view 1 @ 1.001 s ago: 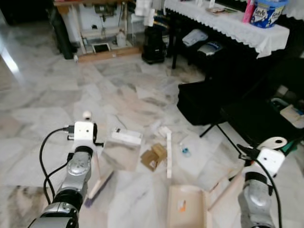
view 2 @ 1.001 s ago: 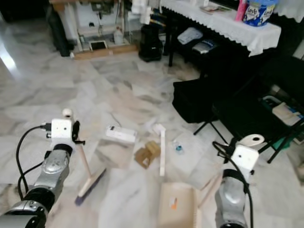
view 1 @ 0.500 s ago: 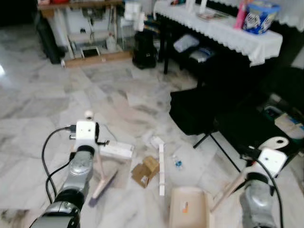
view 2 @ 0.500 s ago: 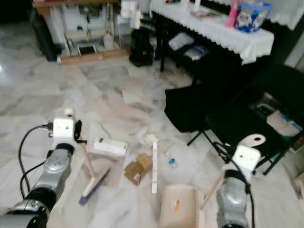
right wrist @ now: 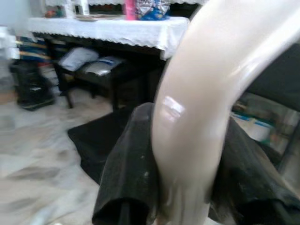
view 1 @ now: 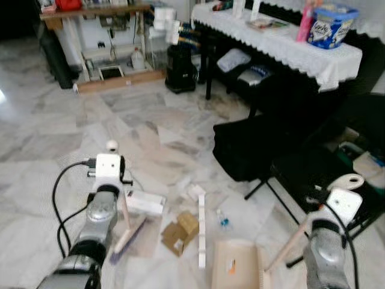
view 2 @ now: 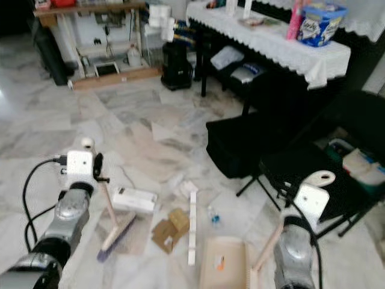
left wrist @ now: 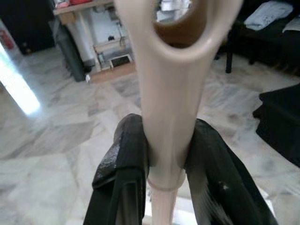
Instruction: Sweep floor
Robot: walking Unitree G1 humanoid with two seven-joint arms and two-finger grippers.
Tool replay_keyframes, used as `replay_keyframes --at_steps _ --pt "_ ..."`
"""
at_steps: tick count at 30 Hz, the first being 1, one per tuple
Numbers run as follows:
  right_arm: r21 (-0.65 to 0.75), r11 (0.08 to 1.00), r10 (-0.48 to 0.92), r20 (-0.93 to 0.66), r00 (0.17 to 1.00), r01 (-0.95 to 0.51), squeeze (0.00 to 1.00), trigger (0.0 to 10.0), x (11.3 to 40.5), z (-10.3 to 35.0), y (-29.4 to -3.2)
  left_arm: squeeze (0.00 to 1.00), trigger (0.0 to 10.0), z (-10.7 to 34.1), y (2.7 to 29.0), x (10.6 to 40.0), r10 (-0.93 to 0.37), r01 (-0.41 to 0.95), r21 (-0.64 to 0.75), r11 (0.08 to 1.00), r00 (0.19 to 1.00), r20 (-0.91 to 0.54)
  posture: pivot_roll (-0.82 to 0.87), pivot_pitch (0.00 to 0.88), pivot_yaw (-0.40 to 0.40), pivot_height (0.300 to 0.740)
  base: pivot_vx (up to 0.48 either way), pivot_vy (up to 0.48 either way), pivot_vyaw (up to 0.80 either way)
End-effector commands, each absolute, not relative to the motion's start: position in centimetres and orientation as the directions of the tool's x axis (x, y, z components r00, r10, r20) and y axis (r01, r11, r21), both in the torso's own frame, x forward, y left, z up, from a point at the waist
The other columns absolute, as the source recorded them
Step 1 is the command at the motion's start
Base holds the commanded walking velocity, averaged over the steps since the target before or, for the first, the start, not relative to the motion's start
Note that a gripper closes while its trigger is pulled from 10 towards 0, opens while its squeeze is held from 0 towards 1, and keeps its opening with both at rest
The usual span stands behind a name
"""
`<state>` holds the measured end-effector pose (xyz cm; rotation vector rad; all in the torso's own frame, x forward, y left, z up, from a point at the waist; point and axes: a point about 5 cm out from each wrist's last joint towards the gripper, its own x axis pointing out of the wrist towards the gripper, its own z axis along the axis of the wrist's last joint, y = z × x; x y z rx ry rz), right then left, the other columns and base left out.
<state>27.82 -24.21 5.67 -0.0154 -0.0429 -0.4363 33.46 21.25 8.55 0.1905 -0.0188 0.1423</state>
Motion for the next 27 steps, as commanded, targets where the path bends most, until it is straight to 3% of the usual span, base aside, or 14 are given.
replay_keyframes --at_steps 1,11,27 --pt "0.005 0.899 -0.437 0.083 0.896 0.438 0.00 10.0 27.93 6.48 -24.80 0.00 10.0 9.81 20.80 34.06 0.121 -0.137 0.195 0.971 0.989 0.089 -0.03 0.000 0.004 0.740 0.394 0.000 0.00" --pt "0.006 0.900 -0.435 0.077 0.897 0.436 0.00 10.0 27.77 6.31 -24.63 0.00 10.0 9.78 20.76 33.98 0.114 -0.130 0.191 0.973 0.989 0.092 -0.03 0.000 0.005 0.740 0.369 0.000 0.00" --pt "0.008 0.897 -0.442 0.071 0.894 0.443 0.00 10.0 27.54 6.08 -24.59 0.00 10.0 9.81 20.28 34.14 0.083 -0.097 0.185 0.978 0.993 0.081 -0.03 0.000 0.019 0.740 0.000 0.000 0.00"
